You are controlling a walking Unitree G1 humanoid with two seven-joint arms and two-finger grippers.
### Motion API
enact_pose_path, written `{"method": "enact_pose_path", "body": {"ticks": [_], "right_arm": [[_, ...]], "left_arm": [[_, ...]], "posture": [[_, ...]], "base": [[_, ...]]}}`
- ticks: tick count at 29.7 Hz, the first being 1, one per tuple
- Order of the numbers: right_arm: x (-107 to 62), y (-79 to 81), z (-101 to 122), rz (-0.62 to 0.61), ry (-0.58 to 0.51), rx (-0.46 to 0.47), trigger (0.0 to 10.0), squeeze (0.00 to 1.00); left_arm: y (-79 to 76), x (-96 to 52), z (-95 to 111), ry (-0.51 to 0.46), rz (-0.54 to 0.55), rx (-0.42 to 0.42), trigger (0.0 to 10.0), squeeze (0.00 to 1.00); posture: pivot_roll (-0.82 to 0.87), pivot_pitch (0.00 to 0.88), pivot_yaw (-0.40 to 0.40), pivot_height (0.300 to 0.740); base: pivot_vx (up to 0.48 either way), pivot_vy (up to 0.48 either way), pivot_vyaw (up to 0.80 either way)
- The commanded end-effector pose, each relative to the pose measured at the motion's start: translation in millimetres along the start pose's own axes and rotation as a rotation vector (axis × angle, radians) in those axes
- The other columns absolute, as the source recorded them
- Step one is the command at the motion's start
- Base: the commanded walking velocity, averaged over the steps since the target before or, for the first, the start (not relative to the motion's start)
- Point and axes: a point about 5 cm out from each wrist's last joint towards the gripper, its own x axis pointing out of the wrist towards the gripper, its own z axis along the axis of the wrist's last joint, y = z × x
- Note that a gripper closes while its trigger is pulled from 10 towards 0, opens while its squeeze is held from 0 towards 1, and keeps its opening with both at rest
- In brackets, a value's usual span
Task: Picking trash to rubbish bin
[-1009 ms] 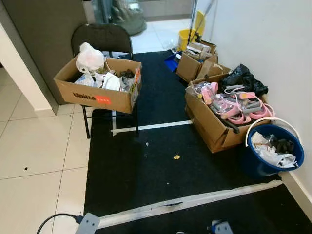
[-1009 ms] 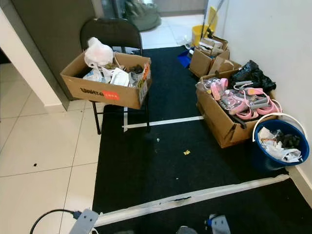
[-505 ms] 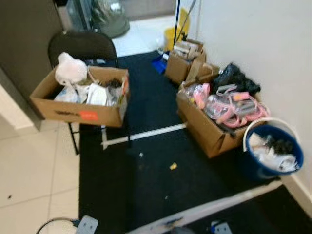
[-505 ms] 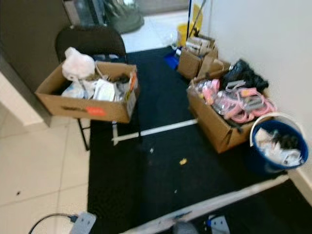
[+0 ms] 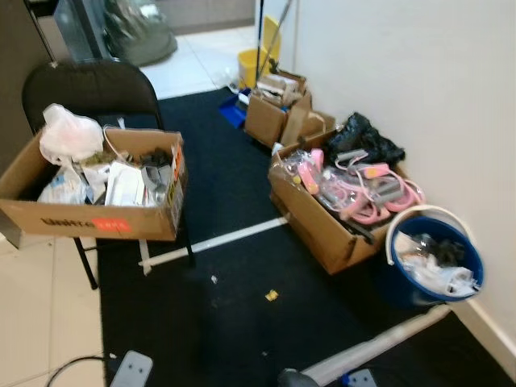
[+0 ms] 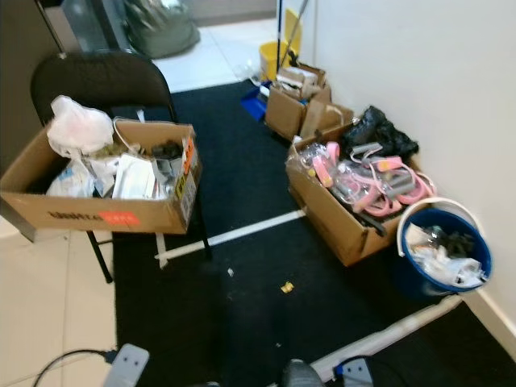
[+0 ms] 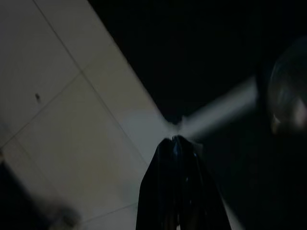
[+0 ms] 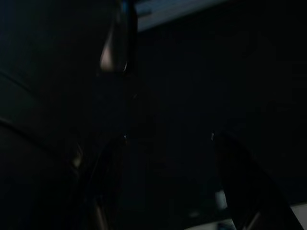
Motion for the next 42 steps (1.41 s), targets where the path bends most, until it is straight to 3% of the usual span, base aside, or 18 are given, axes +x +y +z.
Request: {"method": "enact_pose_path", "body": {"ticks": [1,2,4,11,15,17,21,22,26,28,32,35,38,42], "right_arm": [[0.5,5.3,-1,0.016,0.002,0.005,10.0,0.0],[0.5,5.3,-1,0.016,0.002,0.005,10.0,0.0],[0.4,5.2,-2,0.016,0.004,0.006,10.0,0.0],[0.4,5.2,-3,0.016,0.007,0.009,10.0,0.0],[0.4,5.3,-3,0.019,0.008,0.01,10.0,0.0],[0.4,5.4,-3,0.021,0.008,0.009,10.0,0.0],[0.4,5.5,-2,0.028,0.009,-0.006,10.0,0.0],[0.4,5.5,-2,0.028,0.009,-0.006,10.0,0.0],[0.4,5.6,-1,0.032,0.009,-0.017,10.0,0.0],[0.5,5.9,-1,0.034,0.008,-0.019,10.0,0.0],[0.5,6.6,0,0.036,0.006,-0.021,10.0,0.0],[0.5,6.6,-1,0.036,0.008,-0.024,10.0,0.0],[0.5,6.5,-1,0.035,0.009,-0.025,10.0,0.0],[0.6,6.7,-1,0.035,0.012,-0.029,10.0,0.0]], "left_arm": [[20.7,0.7,11,-0.016,0.031,-0.009,10.0,0.0],[20.7,0.7,11,-0.016,0.031,-0.009,10.0,0.0],[34.3,2.6,36,-0.061,0.039,-0.01,10.0,0.0],[38.9,3.1,53,-0.103,0.053,-0.021,10.0,0.0],[53.8,1.3,65,-0.146,0.109,-0.066,10.0,0.0],[64.7,-0.6,74,-0.179,0.148,-0.084,10.0,0.0],[114.8,-16.8,113,-0.338,0.371,-0.128,10.0,0.0],[114.8,-16.8,113,-0.338,0.371,-0.128,10.0,0.0],[155.2,-39.8,149,-0.491,0.521,-0.176,10.0,0.0],[165.2,-48.4,163,-0.551,0.545,-0.194,10.0,0.0],[168.0,-60.4,191,-0.693,0.488,-0.215,10.0,0.0],[157.7,-63.0,207,-0.769,0.408,-0.208,10.0,0.0],[154.4,-62.6,210,-0.778,0.387,-0.207,10.0,0.0],[135.5,-53.0,210,-0.768,0.264,-0.29,10.0,0.0]], "posture": [[0.0,0.08,0.032,0.74],[0.0,0.08,0.032,0.74],[0.0,0.08,0.032,0.74],[-0.01,0.086,0.033,0.74],[-0.01,0.086,0.033,0.74],[-0.01,0.086,0.033,0.74],[0.01,0.09,0.028,0.74],[0.01,0.09,0.028,0.74],[0.02,0.088,0.025,0.74],[0.02,0.088,0.025,0.74],[0.02,0.088,0.028,0.74],[0.02,0.088,0.028,0.74],[0.02,0.088,0.028,0.74],[0.01,0.091,0.032,0.74]], "base": [[0.334,0.0,0.0],[0.334,0.0,0.0],[0.336,0.0,0.0],[0.335,0.0,0.0],[0.337,0.0,0.0],[0.337,0.0,0.0],[0.336,0.0,0.0],[0.341,0.0,0.0],[0.342,0.0,0.0],[0.349,0.0,0.0],[0.347,0.0,0.0],[0.347,0.0,0.0],[0.345,0.0,0.0],[0.075,0.0,0.0]]}}
